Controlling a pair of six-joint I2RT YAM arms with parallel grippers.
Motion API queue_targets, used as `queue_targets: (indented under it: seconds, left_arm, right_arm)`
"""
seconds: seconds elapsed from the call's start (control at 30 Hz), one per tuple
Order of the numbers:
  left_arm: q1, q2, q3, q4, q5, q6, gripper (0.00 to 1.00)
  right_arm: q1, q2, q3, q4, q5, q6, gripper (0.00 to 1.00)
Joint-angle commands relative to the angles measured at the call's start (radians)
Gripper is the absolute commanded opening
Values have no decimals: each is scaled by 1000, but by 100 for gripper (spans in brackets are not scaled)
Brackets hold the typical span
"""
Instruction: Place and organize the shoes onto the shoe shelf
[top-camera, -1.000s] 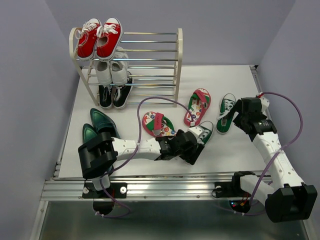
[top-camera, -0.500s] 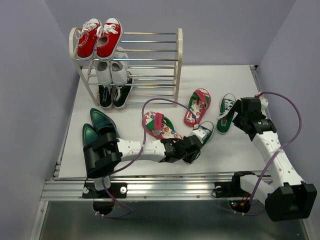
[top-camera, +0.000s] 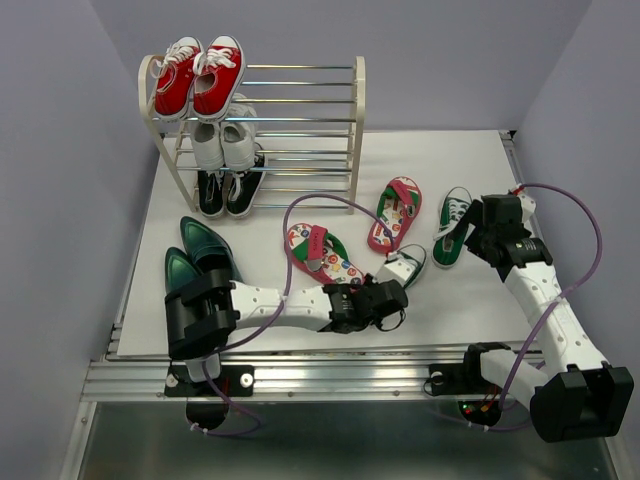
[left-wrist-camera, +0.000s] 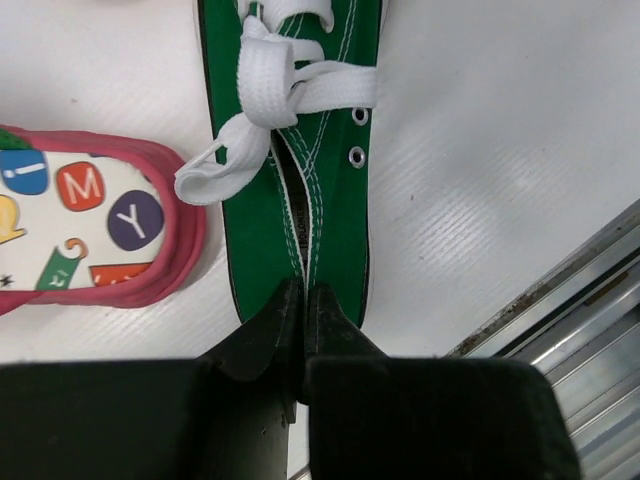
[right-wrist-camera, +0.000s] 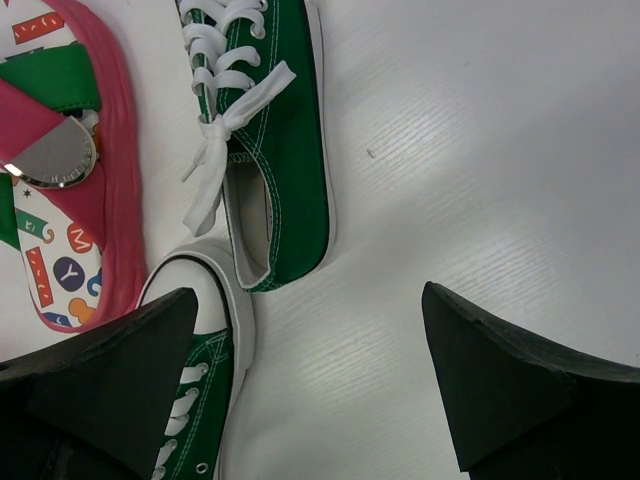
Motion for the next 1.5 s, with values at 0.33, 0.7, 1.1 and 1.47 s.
queue_targets:
  seconds: [0.33, 0.7, 1.1, 1.47]
  left_arm:
    - [-25, -291, 21, 72, -263, 45, 0]
    - [-33, -495, -23, 23, -354, 74, 0]
    - [-34, -540, -37, -51, -376, 56, 0]
    - [-34, -503, -34, -132, -187, -33, 99]
  right_arm:
    - [-6, -6, 36, 34, -14, -18, 100]
    - [-6, -12, 38, 34, -13, -21, 100]
    - [-6, -10, 39, 35, -11, -25, 100]
    - [-6, -71, 13, 87, -94, -67, 100]
